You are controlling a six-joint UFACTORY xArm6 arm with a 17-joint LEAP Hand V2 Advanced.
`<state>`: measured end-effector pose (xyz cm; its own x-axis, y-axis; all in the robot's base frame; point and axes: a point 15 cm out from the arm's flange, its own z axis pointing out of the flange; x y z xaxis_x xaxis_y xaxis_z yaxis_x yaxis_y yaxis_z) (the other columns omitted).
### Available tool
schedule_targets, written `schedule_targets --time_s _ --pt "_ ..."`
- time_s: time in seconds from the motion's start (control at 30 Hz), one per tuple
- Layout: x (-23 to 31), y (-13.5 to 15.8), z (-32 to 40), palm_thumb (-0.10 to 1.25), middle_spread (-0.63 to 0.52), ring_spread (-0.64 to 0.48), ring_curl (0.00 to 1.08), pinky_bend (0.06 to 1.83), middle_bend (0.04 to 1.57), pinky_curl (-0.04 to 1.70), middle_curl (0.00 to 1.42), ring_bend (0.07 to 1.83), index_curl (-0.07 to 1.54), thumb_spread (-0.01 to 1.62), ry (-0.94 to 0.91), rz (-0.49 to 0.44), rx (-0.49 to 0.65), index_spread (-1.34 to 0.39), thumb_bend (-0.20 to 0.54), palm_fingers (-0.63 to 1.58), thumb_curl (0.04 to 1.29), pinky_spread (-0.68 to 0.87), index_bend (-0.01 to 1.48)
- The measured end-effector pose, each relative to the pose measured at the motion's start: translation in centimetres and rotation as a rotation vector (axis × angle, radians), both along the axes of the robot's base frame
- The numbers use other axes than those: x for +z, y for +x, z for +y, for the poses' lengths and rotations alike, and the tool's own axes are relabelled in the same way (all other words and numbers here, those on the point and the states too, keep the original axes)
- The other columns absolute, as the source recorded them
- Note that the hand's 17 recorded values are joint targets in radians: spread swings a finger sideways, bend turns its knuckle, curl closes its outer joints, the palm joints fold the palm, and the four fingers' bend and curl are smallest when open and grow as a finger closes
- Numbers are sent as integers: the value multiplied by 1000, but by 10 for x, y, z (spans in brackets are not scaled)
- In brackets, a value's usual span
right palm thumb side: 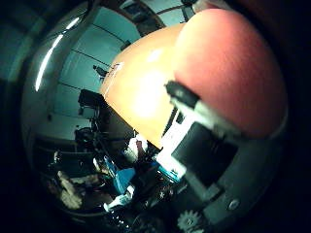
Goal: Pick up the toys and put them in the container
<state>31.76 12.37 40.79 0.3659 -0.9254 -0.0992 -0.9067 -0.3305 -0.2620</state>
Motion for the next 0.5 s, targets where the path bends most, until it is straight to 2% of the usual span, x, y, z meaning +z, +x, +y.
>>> schedule_targets --time_s 0.03,0.17,0.27,0.33,0.5 --pt "-1 -1 0 707 -227 -248 688 894 841 918 724 1129 778 1099 -3 0 10 -423 -35 353 429 -324 371" --pt "-2 -3 -1 630 -157 -118 535 708 602 821 582 833 630 1076 -11 5 33 -455 -34 78 373 13 346" --pt "-2 -2 -1 576 -97 -7 438 615 492 722 495 667 540 1054 -18 5 55 -448 -33 59 340 257 306" --pt "-2 -2 -1 545 -72 41 395 554 440 657 452 606 493 1042 -21 8 64 -446 -33 83 324 349 269" --pt "-5 -5 -3 504 -57 116 321 444 341 540 386 497 422 1021 -30 28 78 -442 -30 147 302 435 194"
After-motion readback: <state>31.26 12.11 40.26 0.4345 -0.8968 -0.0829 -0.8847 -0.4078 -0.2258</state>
